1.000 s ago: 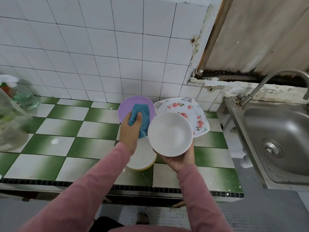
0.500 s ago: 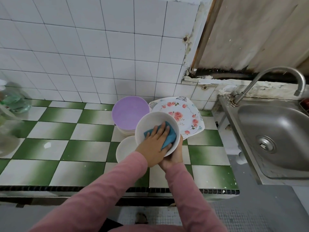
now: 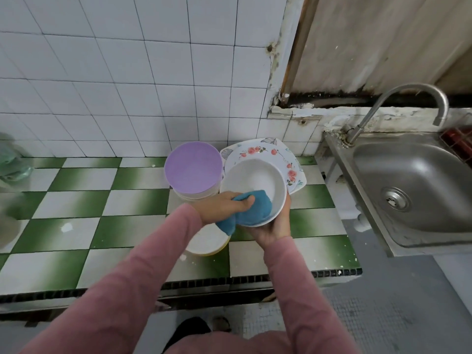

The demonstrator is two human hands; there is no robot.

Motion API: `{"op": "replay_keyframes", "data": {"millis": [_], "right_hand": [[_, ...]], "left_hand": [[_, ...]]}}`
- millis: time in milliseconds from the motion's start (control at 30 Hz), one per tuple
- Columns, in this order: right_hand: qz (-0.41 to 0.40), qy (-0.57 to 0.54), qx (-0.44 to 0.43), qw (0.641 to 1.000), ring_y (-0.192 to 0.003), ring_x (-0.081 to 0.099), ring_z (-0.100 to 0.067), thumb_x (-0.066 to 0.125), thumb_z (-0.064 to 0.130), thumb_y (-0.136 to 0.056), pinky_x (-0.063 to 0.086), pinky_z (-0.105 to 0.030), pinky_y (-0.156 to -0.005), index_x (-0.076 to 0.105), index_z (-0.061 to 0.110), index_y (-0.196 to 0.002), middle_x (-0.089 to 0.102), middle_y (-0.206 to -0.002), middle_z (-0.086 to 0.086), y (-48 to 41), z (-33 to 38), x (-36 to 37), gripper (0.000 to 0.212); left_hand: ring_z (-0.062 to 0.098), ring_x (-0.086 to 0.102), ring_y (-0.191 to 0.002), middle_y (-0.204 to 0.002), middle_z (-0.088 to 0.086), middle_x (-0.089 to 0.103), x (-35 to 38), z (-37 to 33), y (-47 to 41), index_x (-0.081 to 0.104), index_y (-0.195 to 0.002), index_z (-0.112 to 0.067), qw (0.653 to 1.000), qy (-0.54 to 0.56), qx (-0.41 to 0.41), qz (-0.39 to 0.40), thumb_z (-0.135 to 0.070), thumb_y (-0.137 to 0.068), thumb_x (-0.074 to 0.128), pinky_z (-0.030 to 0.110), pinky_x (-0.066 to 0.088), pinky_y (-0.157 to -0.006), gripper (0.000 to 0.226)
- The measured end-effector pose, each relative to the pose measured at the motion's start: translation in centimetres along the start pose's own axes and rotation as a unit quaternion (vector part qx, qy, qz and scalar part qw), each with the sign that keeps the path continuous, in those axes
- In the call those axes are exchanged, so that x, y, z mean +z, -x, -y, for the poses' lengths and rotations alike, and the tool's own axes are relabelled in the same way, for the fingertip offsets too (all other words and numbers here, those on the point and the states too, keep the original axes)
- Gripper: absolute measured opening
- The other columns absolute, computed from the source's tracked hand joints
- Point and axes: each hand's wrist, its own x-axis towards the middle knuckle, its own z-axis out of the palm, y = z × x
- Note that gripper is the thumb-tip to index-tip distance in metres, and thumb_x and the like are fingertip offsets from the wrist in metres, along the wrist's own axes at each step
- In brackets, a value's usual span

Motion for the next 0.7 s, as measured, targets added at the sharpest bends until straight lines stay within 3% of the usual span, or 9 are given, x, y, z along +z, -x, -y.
{"op": "replay_keyframes", "data": {"millis": [67,133,267,400,467,533,600,633,700], "right_hand": [[-0.007,-0.020,0.006,1.000,-0.111,0.063,-0.038,0.053,0.067,-0.088,0.053,-0.053,-0.093,0.060,0.016,-0.135,0.066,-0.125,-0.017,0.4,0.2,-0.2,0.070],[-0.032,-0.027,-0.003,0.999,-0.122,0.058,-0.042,0.062,0.067,-0.082,0.045,-0.061,-0.101,0.058,0.020,-0.138,0.062,-0.134,-0.018,0.9,0.1,-1.1,0.073],[-0.075,-0.049,-0.052,0.995,-0.123,0.057,-0.046,0.065,0.067,-0.079,0.037,-0.068,-0.105,0.061,0.024,-0.134,0.061,-0.135,-0.019,2.6,-0.3,-2.9,0.070],[-0.113,-0.085,-0.129,0.981,-0.121,0.057,-0.047,0.060,0.067,-0.084,0.038,-0.072,-0.100,0.056,0.024,-0.137,0.059,-0.134,-0.021,6.0,0.0,-3.6,0.069],[-0.122,-0.075,-0.149,0.978,-0.121,0.057,-0.047,0.062,0.068,-0.080,0.040,-0.072,-0.099,0.056,0.025,-0.138,0.058,-0.136,-0.020,7.4,0.1,-3.6,0.073],[-0.146,-0.069,-0.176,0.971,-0.120,0.058,-0.047,0.072,0.069,-0.067,0.044,-0.071,-0.095,0.057,0.026,-0.137,0.057,-0.138,-0.019,9.2,0.1,-3.8,0.084],[-0.164,-0.076,-0.205,0.962,-0.121,0.057,-0.047,0.080,0.067,-0.057,0.045,-0.072,-0.094,0.057,0.025,-0.137,0.056,-0.139,-0.019,11.0,0.0,-4.2,0.093],[-0.165,-0.084,-0.218,0.958,-0.122,0.057,-0.047,0.082,0.067,-0.055,0.046,-0.072,-0.092,0.057,0.026,-0.137,0.055,-0.140,-0.019,12.0,0.0,-4.4,0.095],[-0.174,-0.098,-0.245,0.949,-0.122,0.057,-0.045,0.078,0.069,-0.060,0.053,-0.065,-0.085,0.056,0.027,-0.139,0.055,-0.141,-0.018,14.0,0.1,-5.0,0.092]], "left_hand": [[0.018,0.061,-0.103,-0.115,0.002,0.065,-0.1,0.3,0.1,0.058,-0.127,-0.019,0.994,0.094,0.004,-0.058,-0.054,-0.091,0.050,0.034,0.048,-0.098,0.051],[0.020,0.063,-0.100,-0.109,0.001,0.066,-0.1,0.5,-0.1,0.059,-0.121,-0.020,0.979,0.169,0.014,-0.117,-0.052,-0.094,0.050,0.038,0.050,-0.099,0.042],[0.026,0.066,-0.099,-0.104,0.002,0.068,-0.1,0.5,-0.4,0.060,-0.113,-0.021,0.925,0.351,0.005,-0.147,-0.039,-0.098,0.053,0.046,0.051,-0.099,0.024],[0.028,0.067,-0.106,-0.117,0.007,0.070,0.7,0.9,-0.4,0.054,-0.134,-0.013,0.892,0.444,-0.004,-0.087,-0.033,-0.099,0.054,0.045,0.052,-0.097,0.040],[0.027,0.068,-0.101,-0.114,0.009,0.071,1.1,0.9,-0.3,0.057,-0.131,-0.009,0.878,0.478,-0.002,-0.040,-0.028,-0.100,0.048,0.042,0.057,-0.086,0.037],[0.026,0.067,-0.086,-0.093,0.009,0.071,1.7,0.7,-0.4,0.066,-0.100,-0.009,0.856,0.516,-0.007,0.032,-0.020,-0.092,0.042,0.036,0.056,-0.070,0.027],[0.022,0.061,-0.077,-0.070,0.005,0.061,2.4,0.3,-0.9,0.057,-0.063,-0.017,0.830,0.549,-0.033,0.096,-0.012,-0.085,0.035,0.030,0.050,-0.070,0.031],[0.020,0.062,-0.078,-0.069,0.004,0.061,2.8,0.0,-1.1,0.059,-0.060,-0.017,0.831,0.542,-0.041,0.121,-0.009,-0.086,0.028,0.028,0.052,-0.073,0.041],[0.024,0.065,-0.102,-0.097,0.011,0.070,3.9,-0.8,-0.9,0.068,-0.093,-0.005,0.821,0.541,-0.040,0.178,-0.010,-0.086,0.029,0.039,0.053,-0.092,0.039]]}}
